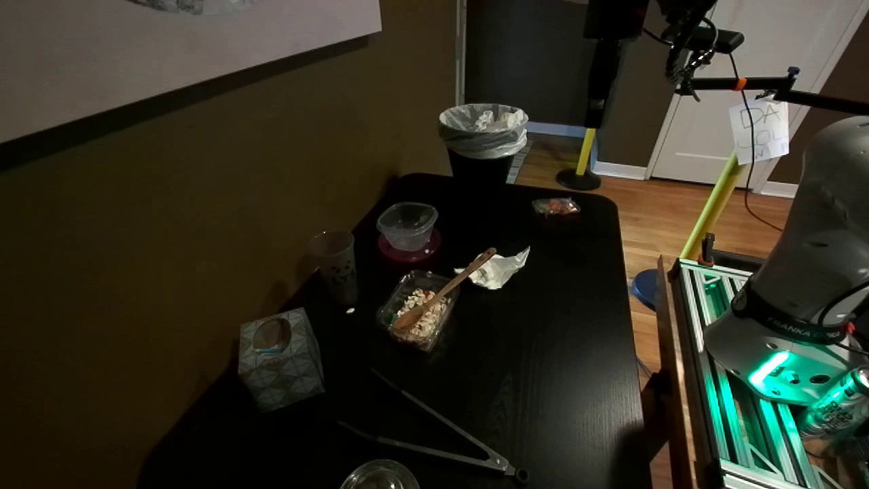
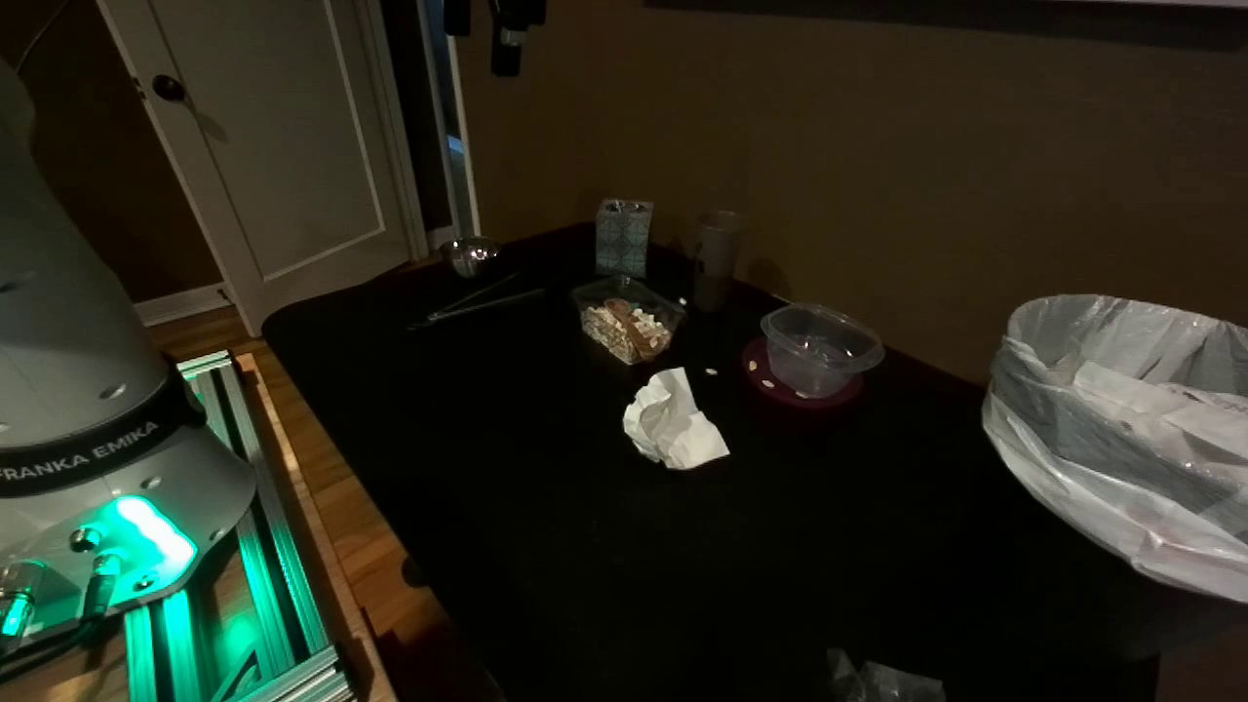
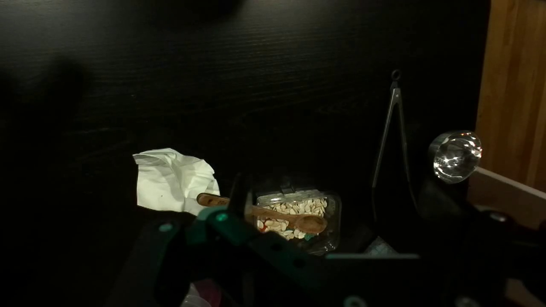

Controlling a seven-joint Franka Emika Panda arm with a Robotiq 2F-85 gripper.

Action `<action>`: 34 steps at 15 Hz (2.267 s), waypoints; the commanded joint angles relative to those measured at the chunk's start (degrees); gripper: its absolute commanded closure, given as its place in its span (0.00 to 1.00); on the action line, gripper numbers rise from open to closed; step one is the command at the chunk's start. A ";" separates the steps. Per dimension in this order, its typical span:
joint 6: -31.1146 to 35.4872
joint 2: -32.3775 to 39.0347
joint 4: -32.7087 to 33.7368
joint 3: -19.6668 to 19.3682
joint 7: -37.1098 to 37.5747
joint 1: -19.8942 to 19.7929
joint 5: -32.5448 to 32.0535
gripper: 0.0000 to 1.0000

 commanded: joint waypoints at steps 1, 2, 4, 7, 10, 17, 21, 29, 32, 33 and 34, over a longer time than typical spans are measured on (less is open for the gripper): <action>-0.22 0.20 0.14 1.06 -0.67 -1.37 0.63 0.00; -0.22 0.20 0.14 1.06 -0.67 -1.37 0.63 0.00; 0.29 0.72 0.40 0.44 -0.65 -1.53 1.40 0.00; 0.72 2.25 0.92 -1.13 -1.10 -1.88 4.08 0.00; 1.21 3.96 1.02 -2.14 -1.25 -2.56 7.15 0.00; 3.03 10.74 0.10 -2.99 -0.93 -5.08 10.42 0.00; 3.60 14.46 -0.31 -2.87 -0.24 -6.61 10.30 0.00; 2.14 15.75 0.48 -2.05 -0.29 -7.13 9.09 0.00; 3.30 17.85 0.61 -3.01 -1.69 -6.75 11.88 0.00; 4.35 18.63 0.09 -3.80 -3.30 -6.52 14.23 0.00; 5.16 19.36 -0.44 -4.36 -4.70 -6.44 16.55 0.00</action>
